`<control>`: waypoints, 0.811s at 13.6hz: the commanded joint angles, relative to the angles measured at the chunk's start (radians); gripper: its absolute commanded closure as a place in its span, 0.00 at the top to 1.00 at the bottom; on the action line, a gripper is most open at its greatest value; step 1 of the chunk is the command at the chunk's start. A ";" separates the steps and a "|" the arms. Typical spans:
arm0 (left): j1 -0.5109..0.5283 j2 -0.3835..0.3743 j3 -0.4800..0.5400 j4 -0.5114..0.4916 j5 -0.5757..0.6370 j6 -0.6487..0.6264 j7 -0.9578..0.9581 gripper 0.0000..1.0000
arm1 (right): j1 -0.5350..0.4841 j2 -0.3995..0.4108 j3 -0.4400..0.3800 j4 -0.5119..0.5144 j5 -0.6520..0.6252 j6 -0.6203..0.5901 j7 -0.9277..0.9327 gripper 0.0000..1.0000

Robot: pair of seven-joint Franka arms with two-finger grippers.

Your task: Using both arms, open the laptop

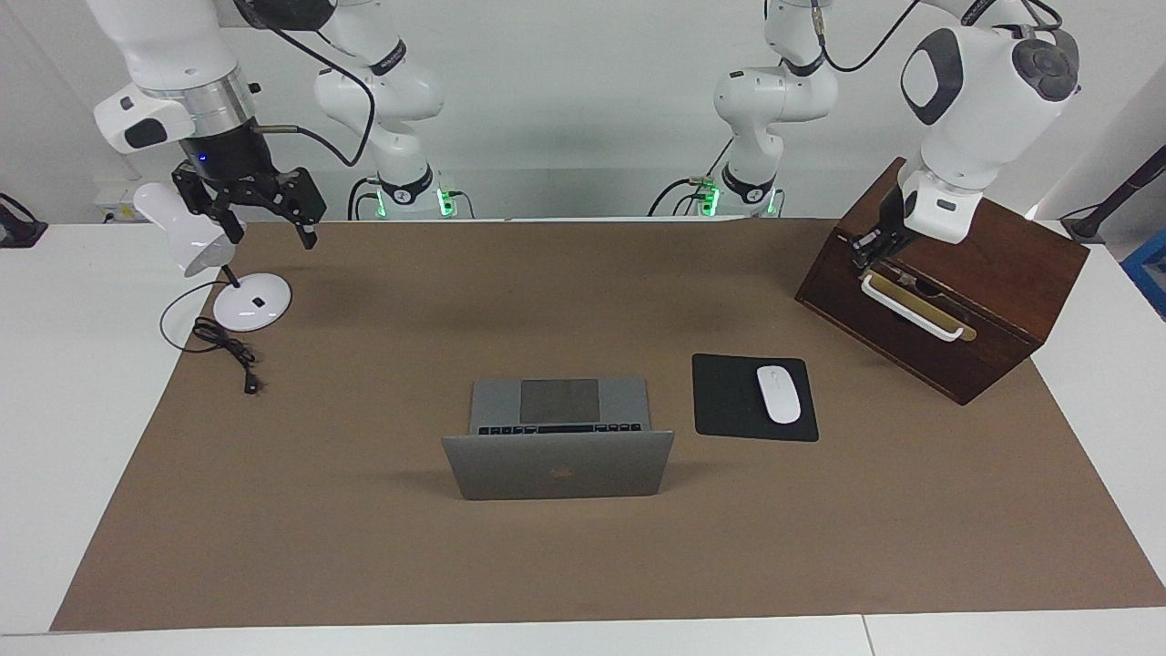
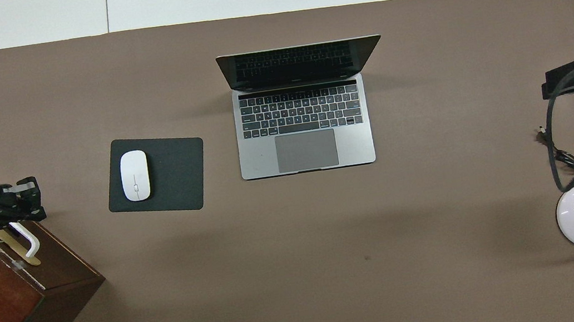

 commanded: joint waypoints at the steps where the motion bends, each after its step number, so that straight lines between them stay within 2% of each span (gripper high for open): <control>1: -0.005 -0.025 0.003 -0.035 0.018 0.067 0.052 0.00 | -0.025 0.013 0.010 0.022 0.028 -0.032 -0.099 1.00; 3: -0.008 0.018 0.003 -0.017 0.020 0.103 0.052 0.00 | -0.024 0.013 0.010 0.022 0.028 -0.038 -0.101 1.00; 5: -0.011 0.087 -0.002 0.055 0.050 0.085 0.052 0.00 | -0.024 0.013 0.010 0.020 0.028 -0.043 -0.101 1.00; 8: -0.012 0.072 -0.002 0.042 0.052 0.038 0.052 0.00 | -0.022 0.013 0.011 0.020 0.025 -0.059 -0.103 1.00; 11: -0.032 0.069 -0.002 0.016 0.079 0.093 0.063 0.00 | -0.020 0.013 0.013 0.019 0.018 -0.061 -0.104 1.00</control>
